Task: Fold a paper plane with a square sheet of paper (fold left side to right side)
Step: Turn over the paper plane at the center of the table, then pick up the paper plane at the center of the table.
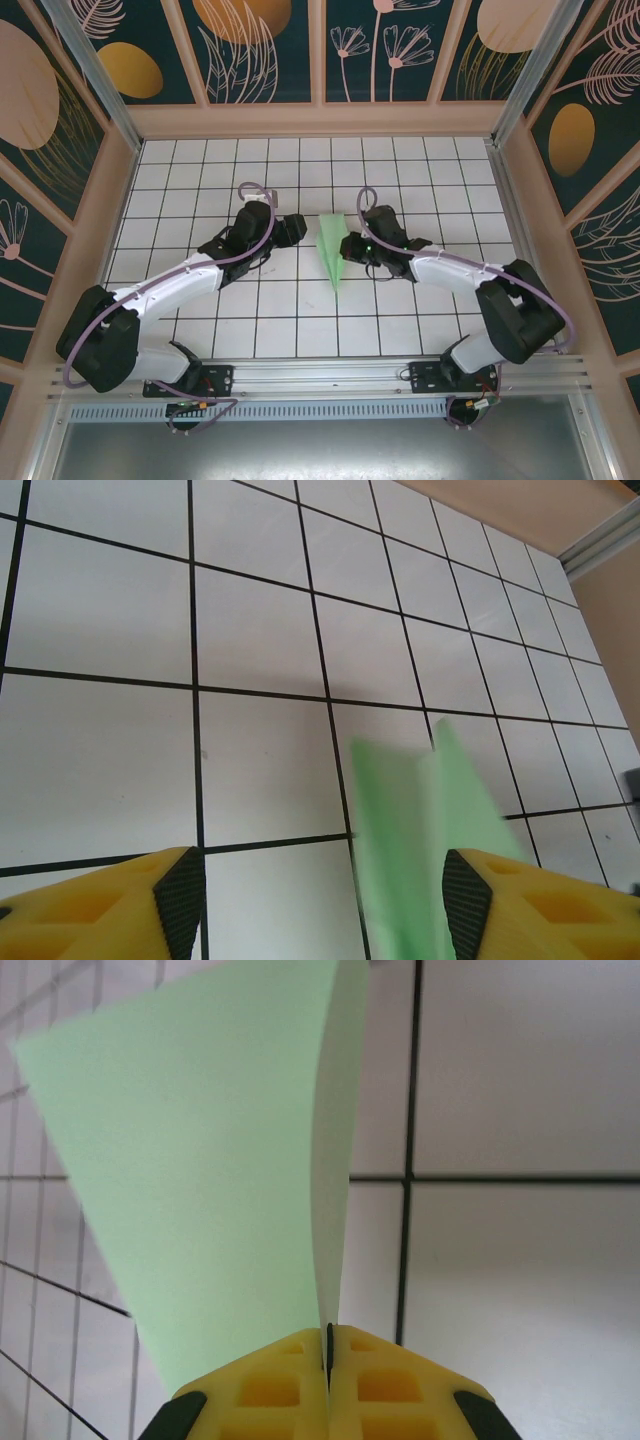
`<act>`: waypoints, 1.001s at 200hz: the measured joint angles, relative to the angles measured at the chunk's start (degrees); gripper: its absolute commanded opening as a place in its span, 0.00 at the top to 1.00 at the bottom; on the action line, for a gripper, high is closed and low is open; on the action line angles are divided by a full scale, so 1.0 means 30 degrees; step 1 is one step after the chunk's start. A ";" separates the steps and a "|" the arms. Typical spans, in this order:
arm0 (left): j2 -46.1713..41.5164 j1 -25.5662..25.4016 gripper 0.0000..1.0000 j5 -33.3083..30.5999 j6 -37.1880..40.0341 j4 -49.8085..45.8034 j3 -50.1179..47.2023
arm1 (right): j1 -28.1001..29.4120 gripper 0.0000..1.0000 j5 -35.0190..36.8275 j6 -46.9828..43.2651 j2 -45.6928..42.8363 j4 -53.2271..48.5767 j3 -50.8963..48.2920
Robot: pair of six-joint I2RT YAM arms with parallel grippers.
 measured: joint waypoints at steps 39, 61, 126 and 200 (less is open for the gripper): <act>0.0000 0.0000 0.32 0.0000 -0.0007 0.0000 0.0000 | -0.1166 0.87 -0.0590 -0.0350 0.1144 0.0058 -0.1632; 0.0000 0.0000 0.31 0.0000 0.0000 -0.0015 0.0000 | -0.1377 0.76 0.0576 -0.0976 0.1093 -0.0933 -0.1530; 0.0000 0.0000 0.25 -0.0073 0.0007 -0.0058 0.0000 | -0.1151 0.54 0.4459 -0.1756 -0.1741 -0.6339 0.0627; 0.0000 0.0000 0.22 -0.0233 0.0007 -0.0058 0.0000 | 0.1581 0.48 0.3752 -0.1042 -0.1129 -0.8087 0.2113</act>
